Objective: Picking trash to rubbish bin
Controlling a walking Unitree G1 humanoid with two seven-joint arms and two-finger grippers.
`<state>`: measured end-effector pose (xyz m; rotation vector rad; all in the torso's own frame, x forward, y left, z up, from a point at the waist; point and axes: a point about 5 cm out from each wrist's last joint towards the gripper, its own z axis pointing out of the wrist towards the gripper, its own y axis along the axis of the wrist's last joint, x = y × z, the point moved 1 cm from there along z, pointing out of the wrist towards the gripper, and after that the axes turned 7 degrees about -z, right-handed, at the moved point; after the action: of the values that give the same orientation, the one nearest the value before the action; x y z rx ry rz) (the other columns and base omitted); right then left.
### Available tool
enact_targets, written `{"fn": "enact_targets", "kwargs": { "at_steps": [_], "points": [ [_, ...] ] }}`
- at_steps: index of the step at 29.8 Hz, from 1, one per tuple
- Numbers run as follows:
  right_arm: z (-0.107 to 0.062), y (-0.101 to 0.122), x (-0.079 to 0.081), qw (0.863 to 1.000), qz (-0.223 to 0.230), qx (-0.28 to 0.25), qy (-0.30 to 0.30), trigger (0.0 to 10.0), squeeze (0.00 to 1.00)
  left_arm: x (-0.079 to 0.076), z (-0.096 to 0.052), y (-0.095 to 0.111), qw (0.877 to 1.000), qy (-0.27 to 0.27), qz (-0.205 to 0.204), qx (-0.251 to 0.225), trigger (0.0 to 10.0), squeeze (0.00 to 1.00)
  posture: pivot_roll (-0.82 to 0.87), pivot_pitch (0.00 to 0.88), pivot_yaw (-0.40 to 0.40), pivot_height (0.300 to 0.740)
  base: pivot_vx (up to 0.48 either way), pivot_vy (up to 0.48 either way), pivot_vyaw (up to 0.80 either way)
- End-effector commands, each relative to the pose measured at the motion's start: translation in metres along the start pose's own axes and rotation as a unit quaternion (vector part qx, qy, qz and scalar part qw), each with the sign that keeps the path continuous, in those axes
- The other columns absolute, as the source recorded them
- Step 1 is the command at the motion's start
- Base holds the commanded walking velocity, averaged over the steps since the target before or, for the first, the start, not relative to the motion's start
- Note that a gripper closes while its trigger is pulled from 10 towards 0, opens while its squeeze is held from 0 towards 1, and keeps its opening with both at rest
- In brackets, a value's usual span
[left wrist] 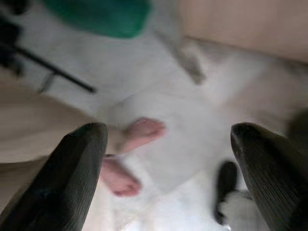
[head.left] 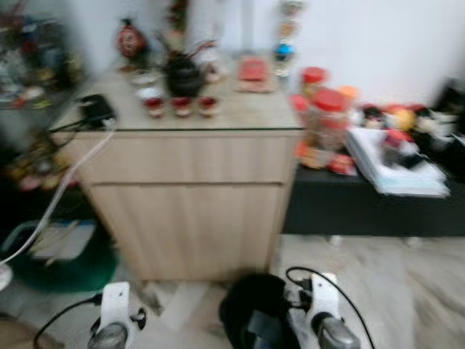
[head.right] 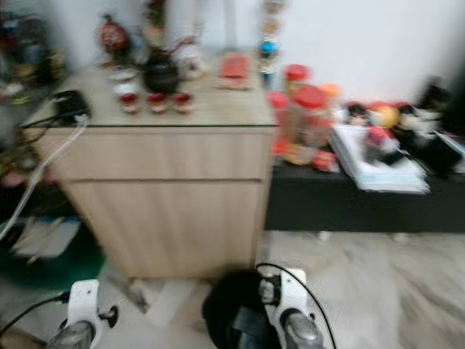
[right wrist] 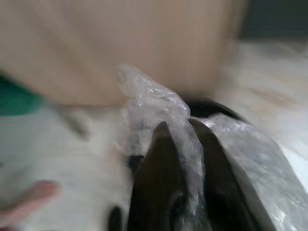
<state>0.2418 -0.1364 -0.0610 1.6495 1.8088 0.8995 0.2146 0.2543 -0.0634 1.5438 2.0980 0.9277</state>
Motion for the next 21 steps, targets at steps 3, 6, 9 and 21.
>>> {"fn": "enact_targets", "kwargs": {
  "at_steps": [3,6,9,21],
  "points": [
    [-0.004,-0.009,-0.010,1.000,0.003,0.014,-0.002,10.0,0.00,-0.013,0.001,0.006,1.000,-0.019,-0.012,-0.011,10.0,0.00,0.03,0.000,0.017,0.740,0.106,0.000,0.18],
    [-0.004,-0.009,-0.010,1.000,0.001,0.015,-0.002,10.0,0.00,-0.014,0.001,0.007,1.000,-0.020,-0.014,-0.013,10.0,0.00,0.03,0.000,0.014,0.740,0.000,0.000,0.00],
    [-0.004,-0.009,-0.010,1.000,-0.001,0.017,-0.002,10.0,0.00,-0.014,0.001,0.007,1.000,-0.020,-0.014,-0.012,10.0,0.00,0.03,0.000,0.009,0.740,0.000,0.000,0.00],
    [0.001,0.002,-0.005,1.000,-0.013,0.009,0.011,10.0,0.00,-0.018,0.001,0.006,0.999,-0.026,-0.022,-0.011,10.0,0.00,0.03,0.000,-0.011,0.740,0.000,0.000,0.00]
  ]
}}
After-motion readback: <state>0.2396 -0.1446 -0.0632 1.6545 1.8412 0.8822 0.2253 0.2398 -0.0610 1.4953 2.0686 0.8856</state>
